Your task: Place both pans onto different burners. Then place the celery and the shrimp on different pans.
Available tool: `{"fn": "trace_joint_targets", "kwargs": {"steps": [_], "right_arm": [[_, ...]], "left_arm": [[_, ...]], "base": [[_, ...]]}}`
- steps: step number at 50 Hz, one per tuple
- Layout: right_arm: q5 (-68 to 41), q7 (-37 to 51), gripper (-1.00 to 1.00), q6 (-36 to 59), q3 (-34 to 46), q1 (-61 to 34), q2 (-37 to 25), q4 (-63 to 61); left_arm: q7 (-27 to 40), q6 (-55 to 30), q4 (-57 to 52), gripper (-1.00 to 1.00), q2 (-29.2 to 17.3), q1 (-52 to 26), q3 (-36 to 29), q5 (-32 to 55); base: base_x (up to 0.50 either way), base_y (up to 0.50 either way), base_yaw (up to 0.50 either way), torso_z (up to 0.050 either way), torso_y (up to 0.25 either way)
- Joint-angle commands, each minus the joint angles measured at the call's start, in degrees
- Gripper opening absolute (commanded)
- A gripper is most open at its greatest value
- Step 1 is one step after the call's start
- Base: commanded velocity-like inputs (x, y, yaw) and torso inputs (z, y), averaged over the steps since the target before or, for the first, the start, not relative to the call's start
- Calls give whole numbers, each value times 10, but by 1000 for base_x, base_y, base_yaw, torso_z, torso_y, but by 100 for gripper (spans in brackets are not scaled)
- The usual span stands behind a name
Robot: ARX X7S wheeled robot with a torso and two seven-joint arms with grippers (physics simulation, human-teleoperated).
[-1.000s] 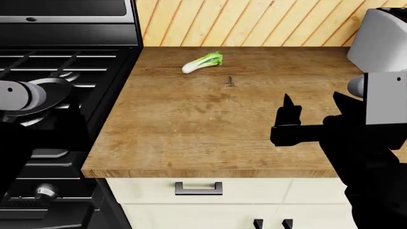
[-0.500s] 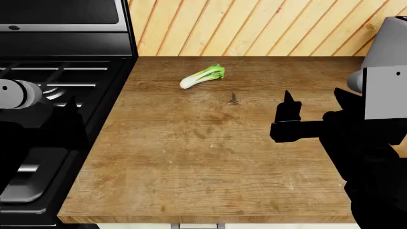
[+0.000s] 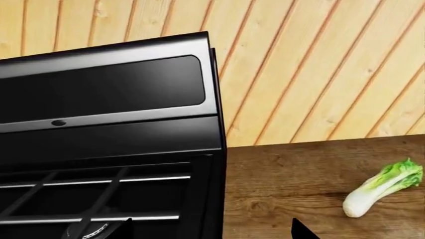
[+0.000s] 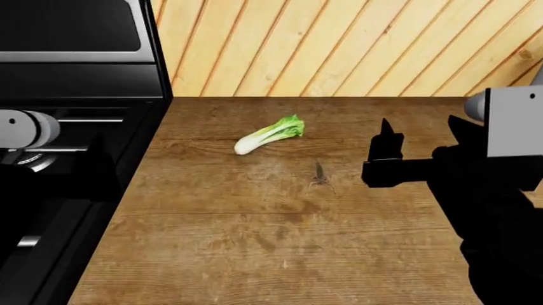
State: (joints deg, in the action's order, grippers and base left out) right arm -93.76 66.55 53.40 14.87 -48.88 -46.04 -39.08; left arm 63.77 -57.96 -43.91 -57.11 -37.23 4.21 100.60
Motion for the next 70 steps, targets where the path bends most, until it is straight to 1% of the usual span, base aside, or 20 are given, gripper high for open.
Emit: {"fn": "trace_joint_targets", "kwargs": {"steps": [1, 8, 14, 17, 21, 23, 24, 26, 29, 38, 44, 51, 56, 59, 61, 66, 70], "right_arm": [[-12, 2, 100, 7, 6, -22, -2, 9], [-19, -8, 100, 37, 37, -84, 17, 52], [-4, -28, 100, 62, 67, -145, 49, 108], [16, -47, 100, 73, 84, -174, 67, 143], [87, -106, 100, 83, 124, -216, 105, 224], [119, -134, 100, 76, 138, -227, 121, 263], [176, -178, 100, 58, 170, -240, 149, 335], [246, -237, 100, 28, 213, -259, 190, 445], [290, -282, 100, 3, 243, -275, 223, 533], [342, -343, 100, -34, 287, -287, 279, 643], [378, -383, 100, -69, 312, -294, 317, 738], [409, -431, 100, -117, 329, -302, 366, 862], [423, -453, 100, -135, 339, -307, 391, 922], [426, -453, 100, -136, 342, -303, 397, 935], [421, -442, 100, -125, 341, -294, 394, 921], [367, -364, 100, -50, 320, -247, 333, 738], [334, -328, 100, -17, 302, -235, 302, 655]], "left_arm": [[0, -4, 7, 100, 4, -18, -17, 1], [6, -24, 28, 100, 19, -75, -62, -1], [6, -32, 36, 100, 31, -94, -83, -6], [7, -34, 38, 100, 35, -99, -89, -7], [-1, -35, 44, 100, 42, -103, -96, -17], [-2, -35, 46, 100, 43, -103, -97, -18], [-6, -35, 49, 100, 46, -105, -98, -22], [-11, -34, 53, 100, 50, -107, -101, -28], [-18, -34, 56, 100, 51, -105, -102, -36], [-29, -30, 60, 100, 52, -96, -101, -49], [-29, -28, 61, 100, 51, -95, -101, -48], [-32, -28, 66, 100, 60, -99, -110, -57], [-37, -26, 65, 100, 56, -93, -107, -68], [-37, -25, 64, 100, 56, -92, -107, -69], [-38, -23, 64, 100, 55, -90, -106, -69], [-45, -16, 60, 100, 51, -78, -98, -73], [-44, -12, 59, 100, 46, -72, -91, -70]], "base": [[0, 0, 0, 0, 0], [0, 0, 0, 0, 0], [0, 0, 0, 0, 0], [0, 0, 0, 0, 0], [0, 0, 0, 0, 0], [0, 0, 0, 0, 0], [0, 0, 0, 0, 0], [0, 0, 0, 0, 0], [0, 0, 0, 0, 0], [0, 0, 0, 0, 0], [0, 0, 0, 0, 0], [0, 0, 0, 0, 0], [0, 0, 0, 0, 0], [0, 0, 0, 0, 0], [0, 0, 0, 0, 0], [0, 0, 0, 0, 0], [0, 0, 0, 0, 0]]}}
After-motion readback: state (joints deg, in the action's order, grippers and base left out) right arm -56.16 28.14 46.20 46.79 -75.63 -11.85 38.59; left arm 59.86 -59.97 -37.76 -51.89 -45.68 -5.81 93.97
